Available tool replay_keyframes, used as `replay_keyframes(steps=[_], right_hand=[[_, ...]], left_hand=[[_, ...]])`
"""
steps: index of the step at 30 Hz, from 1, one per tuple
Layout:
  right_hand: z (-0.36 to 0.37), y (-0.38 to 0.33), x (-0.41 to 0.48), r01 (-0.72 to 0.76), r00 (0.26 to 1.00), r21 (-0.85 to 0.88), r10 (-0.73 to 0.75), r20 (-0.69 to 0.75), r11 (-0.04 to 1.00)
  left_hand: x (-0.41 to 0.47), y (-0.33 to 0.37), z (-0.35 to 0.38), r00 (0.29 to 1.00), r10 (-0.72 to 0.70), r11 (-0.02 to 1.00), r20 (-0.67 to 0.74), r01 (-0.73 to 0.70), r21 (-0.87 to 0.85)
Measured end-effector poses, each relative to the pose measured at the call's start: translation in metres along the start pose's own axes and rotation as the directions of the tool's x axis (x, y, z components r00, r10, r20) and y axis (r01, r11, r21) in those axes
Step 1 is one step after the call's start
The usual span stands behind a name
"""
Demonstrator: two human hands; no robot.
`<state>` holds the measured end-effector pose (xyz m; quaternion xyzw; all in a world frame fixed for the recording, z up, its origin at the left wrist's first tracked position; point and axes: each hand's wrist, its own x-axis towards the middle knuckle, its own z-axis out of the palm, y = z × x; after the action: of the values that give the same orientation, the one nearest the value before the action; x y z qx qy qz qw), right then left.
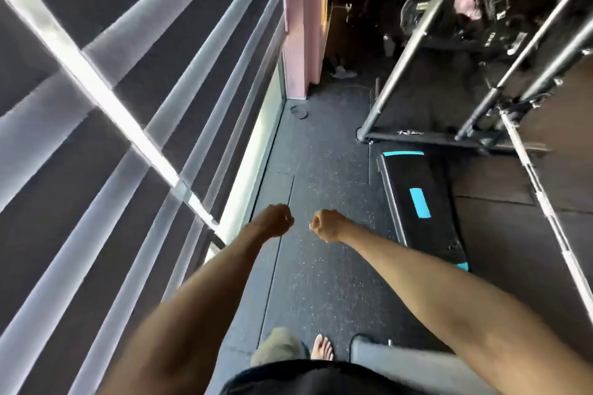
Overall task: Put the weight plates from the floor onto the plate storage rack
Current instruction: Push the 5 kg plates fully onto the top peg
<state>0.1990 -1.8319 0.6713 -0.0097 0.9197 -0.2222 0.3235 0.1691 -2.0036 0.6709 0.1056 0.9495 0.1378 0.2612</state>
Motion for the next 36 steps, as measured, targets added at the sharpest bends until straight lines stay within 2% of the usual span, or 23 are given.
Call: replay_keyframes(steps=[5, 9, 14, 20, 28, 36], right_hand=[[-0.076, 0.009, 0.106, -0.065, 0.998, 0.034, 0.065, -0.003, 0.997], [-0.139, 0.015, 0.197, -0.115, 0.993, 0.011, 0.115, 0.012, 0.993], [-0.235, 0.011, 0.292, -0.199, 0.980, 0.124, 0.197, 0.030, 0.972], [-0.341, 0.021, 0.410, -0.175, 0.972, 0.254, 0.208, -0.111, 0.951], [-0.475, 0.077, 0.588, -0.144, 0.978, 0.313, 0.184, -0.101, 0.939], [-0.625, 0.143, 0.717, -0.215, 0.965, 0.329, 0.253, -0.075, 0.920]], left_hand=[[0.127, -0.006, -0.055, 0.997, 0.019, 0.999, 0.079, -0.015, -0.040], [0.240, -0.010, -0.100, 0.984, 0.047, 0.999, 0.175, -0.048, 0.005], [0.375, -0.009, -0.171, 0.976, 0.083, 0.995, 0.200, -0.092, 0.039], [0.518, 0.017, -0.249, 0.950, 0.178, 0.973, 0.257, -0.209, 0.099], [0.741, 0.071, -0.334, 0.938, 0.270, 0.952, 0.218, -0.294, 0.085], [0.929, 0.130, -0.424, 0.948, 0.248, 0.959, 0.199, -0.269, 0.090]])
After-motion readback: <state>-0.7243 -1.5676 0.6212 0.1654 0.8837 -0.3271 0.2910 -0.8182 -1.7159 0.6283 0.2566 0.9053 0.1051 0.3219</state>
